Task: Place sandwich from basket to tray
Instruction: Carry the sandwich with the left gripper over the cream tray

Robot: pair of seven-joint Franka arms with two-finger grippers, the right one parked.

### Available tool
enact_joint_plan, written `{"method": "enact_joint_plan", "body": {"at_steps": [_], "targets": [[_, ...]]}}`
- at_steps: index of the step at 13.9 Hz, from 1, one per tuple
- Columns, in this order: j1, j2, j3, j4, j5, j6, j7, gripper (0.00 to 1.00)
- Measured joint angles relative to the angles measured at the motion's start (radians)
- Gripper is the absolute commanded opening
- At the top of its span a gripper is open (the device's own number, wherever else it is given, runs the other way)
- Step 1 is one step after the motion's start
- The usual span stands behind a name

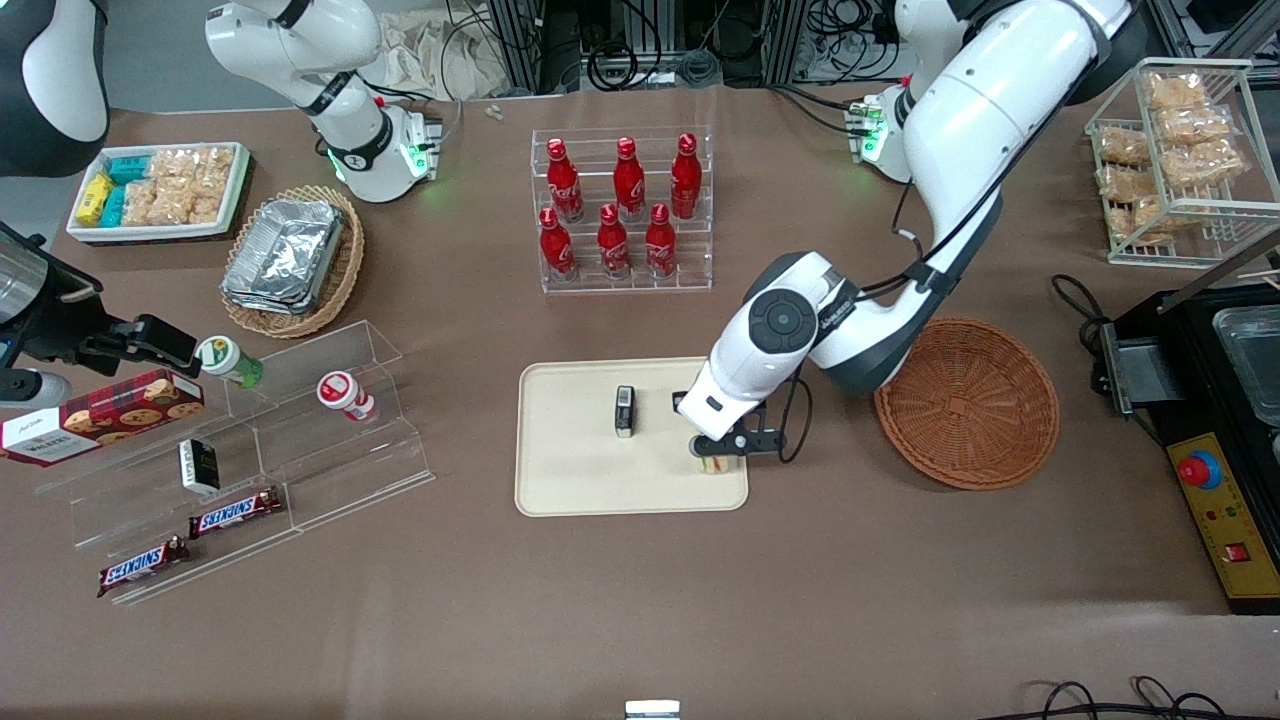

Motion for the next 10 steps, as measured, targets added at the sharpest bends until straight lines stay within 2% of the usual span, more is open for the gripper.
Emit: {"method": "enact_joint_plan", "body": {"at_steps": [2, 3, 4, 6, 10], "targets": [[0.000, 0.019, 0.000, 0.000, 0.022, 0.003, -0.011, 0.00], [0.000, 0.027, 0.000, 0.000, 0.026, 0.003, -0.012, 0.10], [0.000, 0.034, 0.000, 0.000, 0.027, 0.003, -0.013, 0.31], [0.000, 0.044, 0.002, 0.001, 0.029, 0.003, -0.013, 1.00], [0.000, 0.047, 0.009, 0.002, 0.031, 0.003, -0.013, 1.00]]}}
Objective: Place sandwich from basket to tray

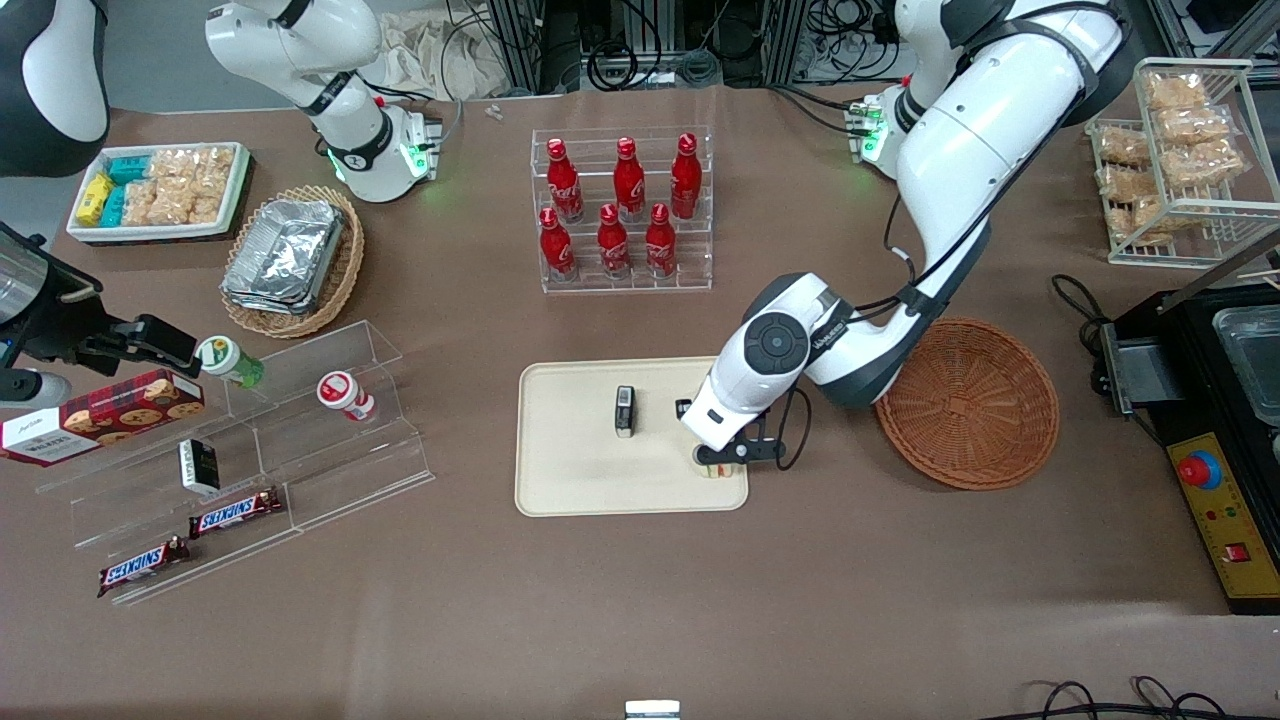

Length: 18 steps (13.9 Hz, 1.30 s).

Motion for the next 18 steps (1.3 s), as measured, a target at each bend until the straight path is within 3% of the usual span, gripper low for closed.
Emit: {"method": "enact_joint_plan", "body": {"at_steps": [5, 8, 10, 13, 18], "targets": [[0.008, -0.032, 0.000, 0.067, 0.002, -0.067, 0.000, 1.00], [0.013, -0.149, 0.004, 0.134, 0.003, -0.290, 0.000, 1.00], [0.013, -0.242, 0.041, 0.137, -0.016, -0.347, 0.005, 1.00], [0.011, -0.340, 0.143, 0.131, -0.116, -0.406, 0.100, 1.00], [0.010, -0.515, 0.387, 0.079, -0.297, -0.460, 0.452, 1.00]]}}
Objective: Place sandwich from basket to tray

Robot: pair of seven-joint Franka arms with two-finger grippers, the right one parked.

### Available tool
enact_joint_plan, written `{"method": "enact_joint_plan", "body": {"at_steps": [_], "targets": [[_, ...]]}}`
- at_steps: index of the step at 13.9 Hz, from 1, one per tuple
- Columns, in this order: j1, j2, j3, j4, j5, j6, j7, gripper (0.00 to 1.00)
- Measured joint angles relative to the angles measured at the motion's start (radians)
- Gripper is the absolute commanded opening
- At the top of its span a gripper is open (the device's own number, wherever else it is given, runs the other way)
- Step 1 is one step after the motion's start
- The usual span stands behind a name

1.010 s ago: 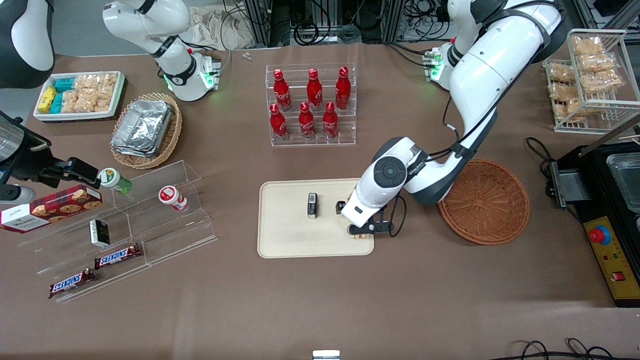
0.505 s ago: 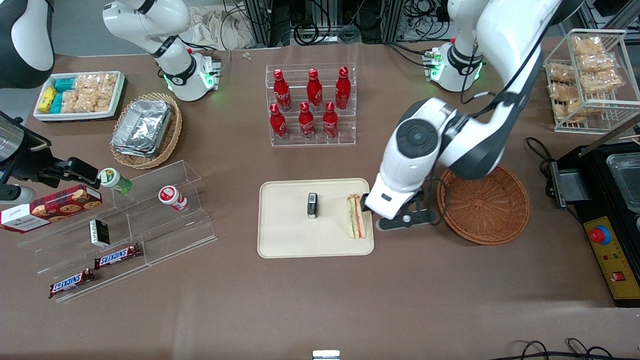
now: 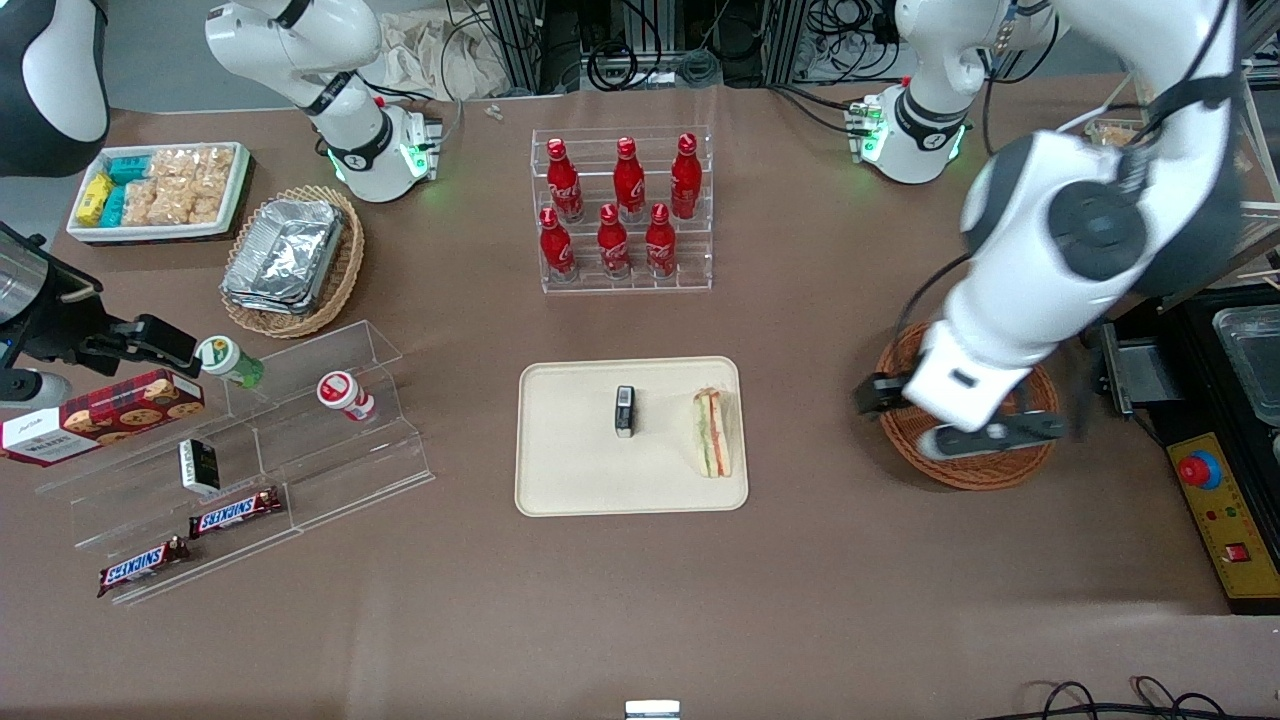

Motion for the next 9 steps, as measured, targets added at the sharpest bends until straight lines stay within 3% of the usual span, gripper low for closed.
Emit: {"method": "enact_joint_plan", "body": {"at_steps": [5, 9], "targets": [[0.005, -0.194, 0.213, -0.134, -0.035, -0.086, 0.376, 1.00], [0.005, -0.207, 0.270, -0.115, -0.036, -0.100, 0.495, 1.00]]}}
